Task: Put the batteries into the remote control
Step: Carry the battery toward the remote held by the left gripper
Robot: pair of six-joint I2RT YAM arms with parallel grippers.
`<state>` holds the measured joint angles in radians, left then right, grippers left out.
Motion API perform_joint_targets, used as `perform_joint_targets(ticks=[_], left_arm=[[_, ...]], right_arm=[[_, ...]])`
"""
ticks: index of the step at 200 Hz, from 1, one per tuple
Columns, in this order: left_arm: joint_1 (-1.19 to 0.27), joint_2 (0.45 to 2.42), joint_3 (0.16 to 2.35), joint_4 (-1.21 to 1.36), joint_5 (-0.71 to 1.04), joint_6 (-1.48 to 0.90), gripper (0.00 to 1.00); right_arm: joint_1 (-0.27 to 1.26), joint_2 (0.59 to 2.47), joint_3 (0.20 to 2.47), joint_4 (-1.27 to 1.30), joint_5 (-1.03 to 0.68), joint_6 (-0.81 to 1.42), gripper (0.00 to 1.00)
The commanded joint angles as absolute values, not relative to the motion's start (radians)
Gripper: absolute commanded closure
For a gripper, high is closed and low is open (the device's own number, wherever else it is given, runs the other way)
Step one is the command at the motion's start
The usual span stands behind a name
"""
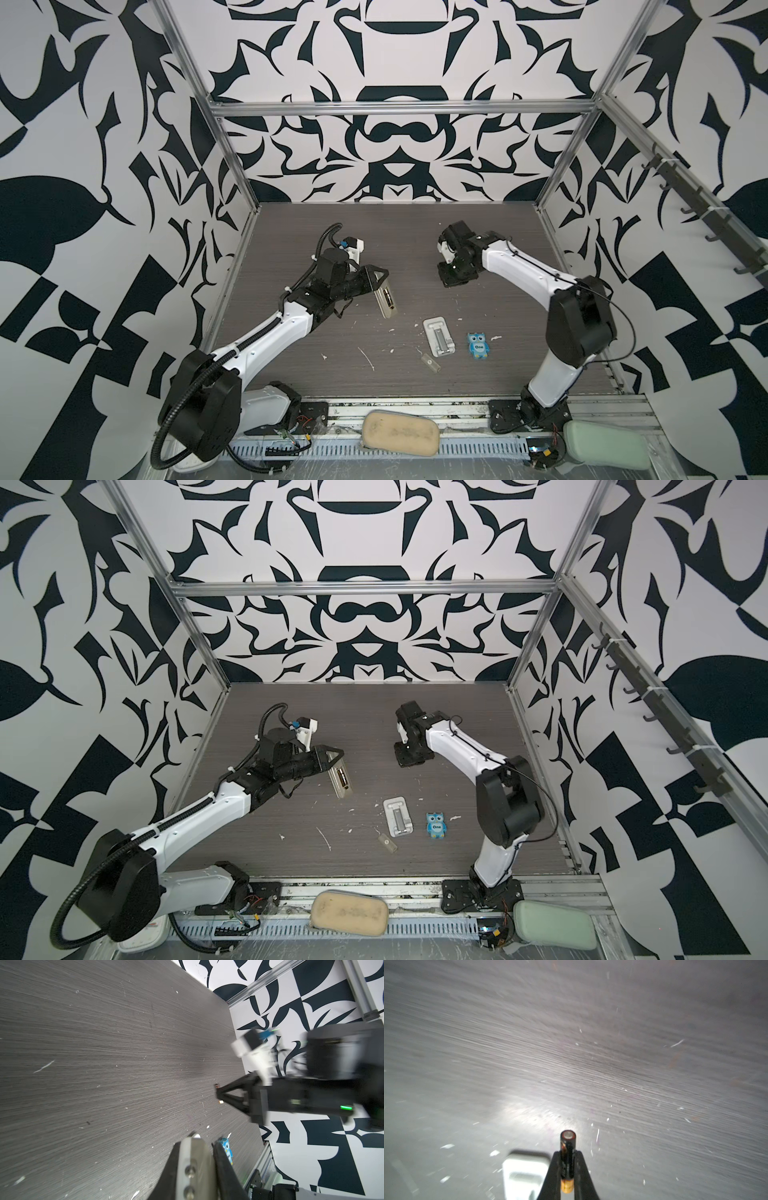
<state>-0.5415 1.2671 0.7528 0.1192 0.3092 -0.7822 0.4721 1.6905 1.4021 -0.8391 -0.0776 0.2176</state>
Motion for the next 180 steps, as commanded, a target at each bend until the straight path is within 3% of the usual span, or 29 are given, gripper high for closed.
perform_joint_targets(ticks=[1, 79, 180], left_arm=[[-0.529, 1.315, 0.774, 0.211, 0.354, -0.813, 1.00], [-0.500, 1.429, 0.833, 0.408, 0.499, -0.899, 1.00], [-0.490, 1.469, 0.795, 0.600, 0.554, -1.005, 1.00]], right_arm=[[0.523, 1.622, 1.536, -0.986, -0.130, 0.201, 1.00], [0.685, 1.825, 2.062, -1.377, -0.240, 0.219, 1.00], [0.755, 1.984, 2.252, -1.542, -0.236, 0.206, 1.00]])
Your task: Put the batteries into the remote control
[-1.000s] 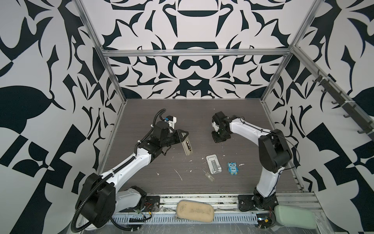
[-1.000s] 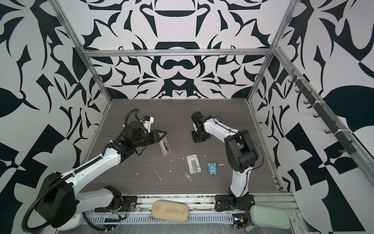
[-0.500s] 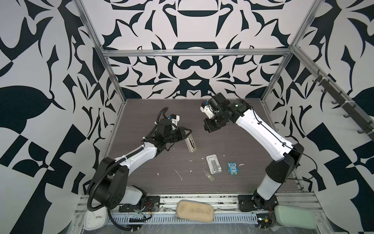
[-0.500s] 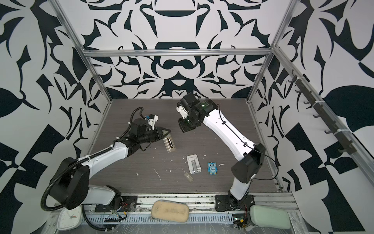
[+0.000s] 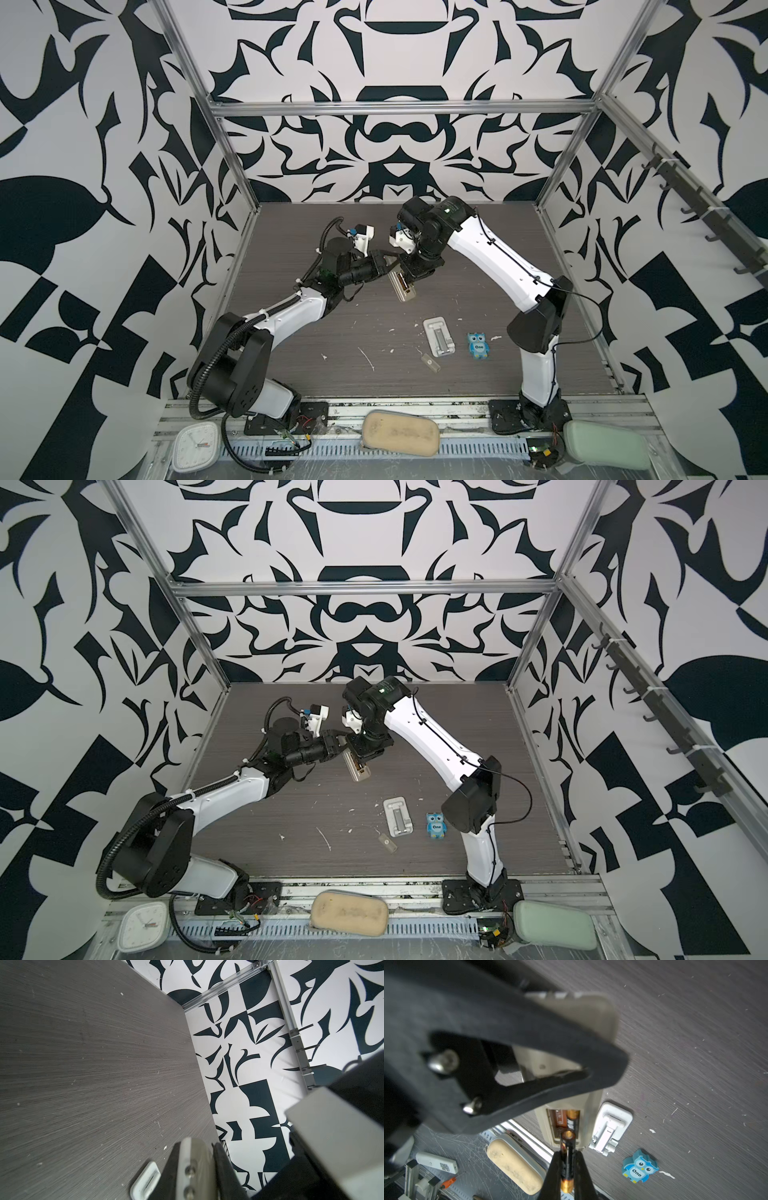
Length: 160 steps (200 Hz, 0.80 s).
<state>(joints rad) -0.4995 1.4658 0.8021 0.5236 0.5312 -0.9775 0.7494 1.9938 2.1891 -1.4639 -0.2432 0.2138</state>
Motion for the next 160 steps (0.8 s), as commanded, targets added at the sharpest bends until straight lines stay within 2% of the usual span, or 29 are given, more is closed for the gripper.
perform_joint_targets(ticks=[1, 160], left_arm=[[-0.490, 1.470, 0.794, 0.602, 0.554, -1.007, 1.00], [-0.486, 1.493, 0.737, 0.778, 0.538, -1.127, 1.00]], right_arm=[[0.755, 1.985, 2.253, -1.543, -0.236, 0.206, 1.00], [0.755, 2.045, 2.291, -1.504, -0.216, 0.216, 1.00]])
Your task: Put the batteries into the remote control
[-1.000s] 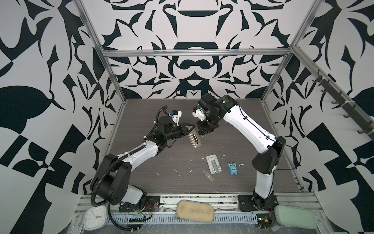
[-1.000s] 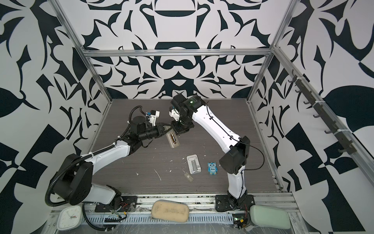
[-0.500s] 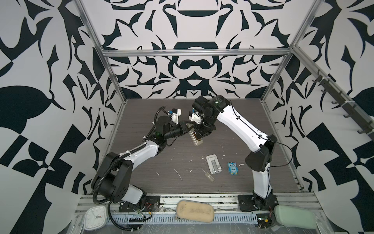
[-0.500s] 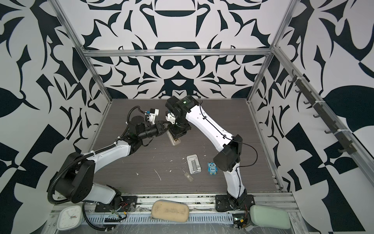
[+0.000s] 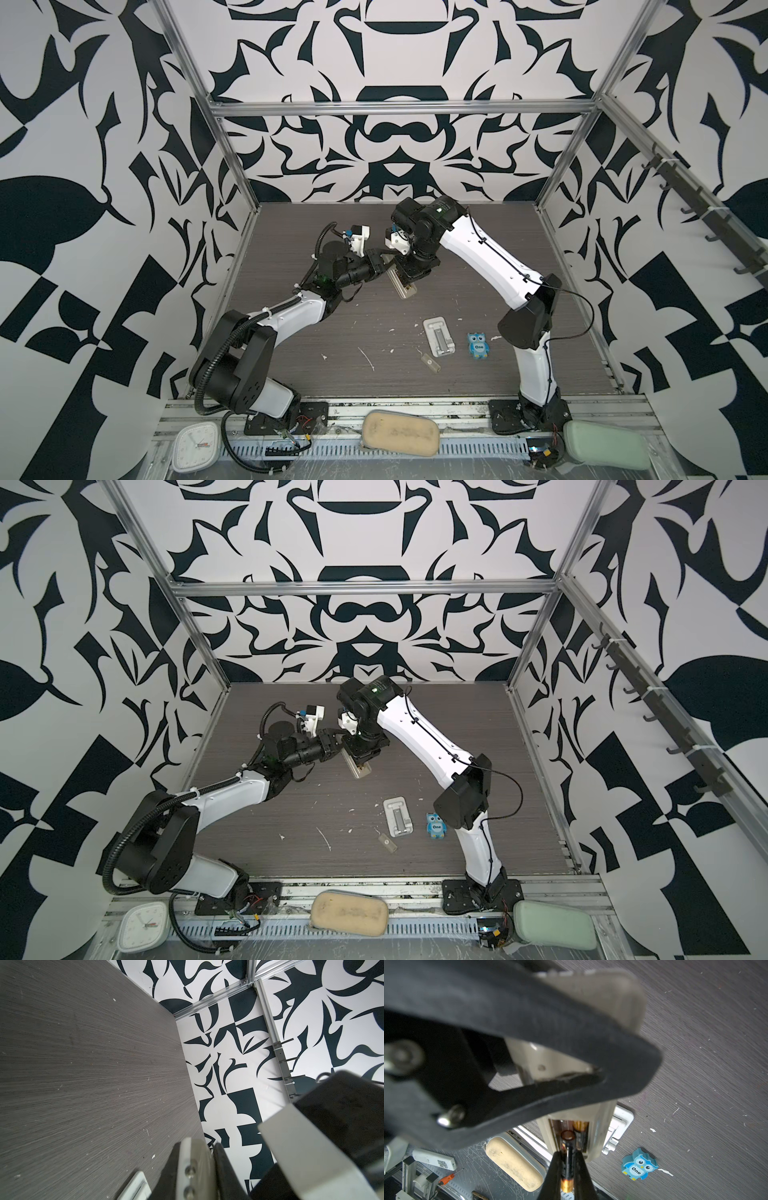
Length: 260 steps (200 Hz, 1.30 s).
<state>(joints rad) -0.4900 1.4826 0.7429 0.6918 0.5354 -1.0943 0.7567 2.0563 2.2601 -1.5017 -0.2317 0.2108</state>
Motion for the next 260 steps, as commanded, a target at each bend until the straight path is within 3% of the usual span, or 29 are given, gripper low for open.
perform_joint_targets(ticks=[1, 56, 143, 202, 260], left_arm=[[-0.486, 1.492, 0.737, 0.779, 0.538, -1.127, 1.00], [-0.486, 1.492, 0.719, 0.806, 0.535, -1.144, 1.00], [-0.486, 1.488, 0.692, 0.854, 0.565, -1.174, 1.00], [-0.486, 1.510, 0.697, 0.926, 0.568, -1.217, 1.00], [-0.487, 1.517, 0.696, 0.940, 0.568, -1.227, 1.00]], right_arm=[[0.755, 2.046, 2.291, -1.504, -0.216, 0.216, 1.00], [0.755, 2.051, 2.296, -1.491, -0.209, 0.224, 1.00], [0.755, 2.057, 2.290, -1.478, -0.211, 0.222, 0.85], [0.755, 2.057, 2.278, -1.474, -0.220, 0.222, 0.84], [0.755, 2.053, 2.279, -1.473, -0.211, 0.224, 0.75]])
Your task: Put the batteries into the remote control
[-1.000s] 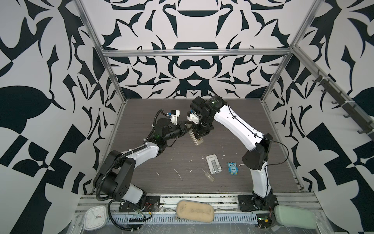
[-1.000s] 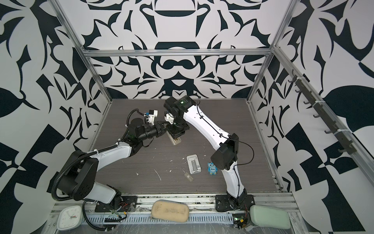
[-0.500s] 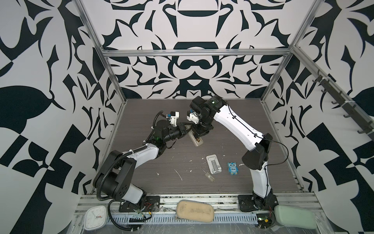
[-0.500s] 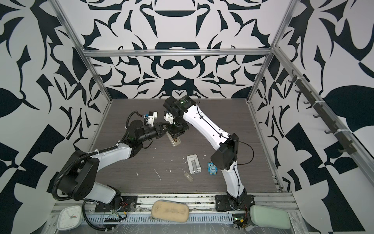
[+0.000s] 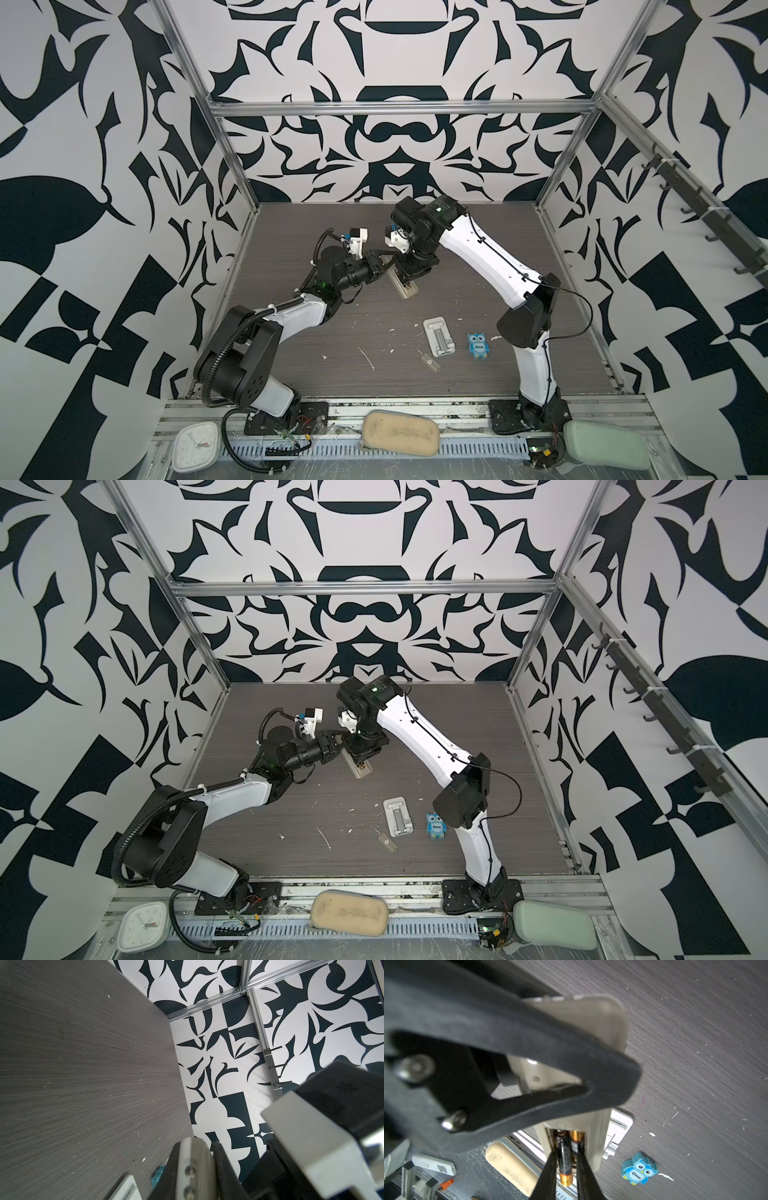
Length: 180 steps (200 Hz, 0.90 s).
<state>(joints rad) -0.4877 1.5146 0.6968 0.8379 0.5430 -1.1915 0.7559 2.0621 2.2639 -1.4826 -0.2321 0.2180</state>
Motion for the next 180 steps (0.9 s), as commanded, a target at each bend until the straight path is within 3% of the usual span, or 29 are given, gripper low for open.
perform_joint_targets(ticks=[1, 180], left_arm=[[-0.487, 1.517, 0.696, 0.940, 0.568, -1.227, 1.00], [-0.482, 1.523, 0.692, 0.945, 0.643, -1.269, 1.00]], right_arm=[[0.755, 2.052, 2.279, -1.472, -0.211, 0.224, 0.75], [0.761, 1.963, 2.312, -1.440, -0.218, 0.160, 0.65]])
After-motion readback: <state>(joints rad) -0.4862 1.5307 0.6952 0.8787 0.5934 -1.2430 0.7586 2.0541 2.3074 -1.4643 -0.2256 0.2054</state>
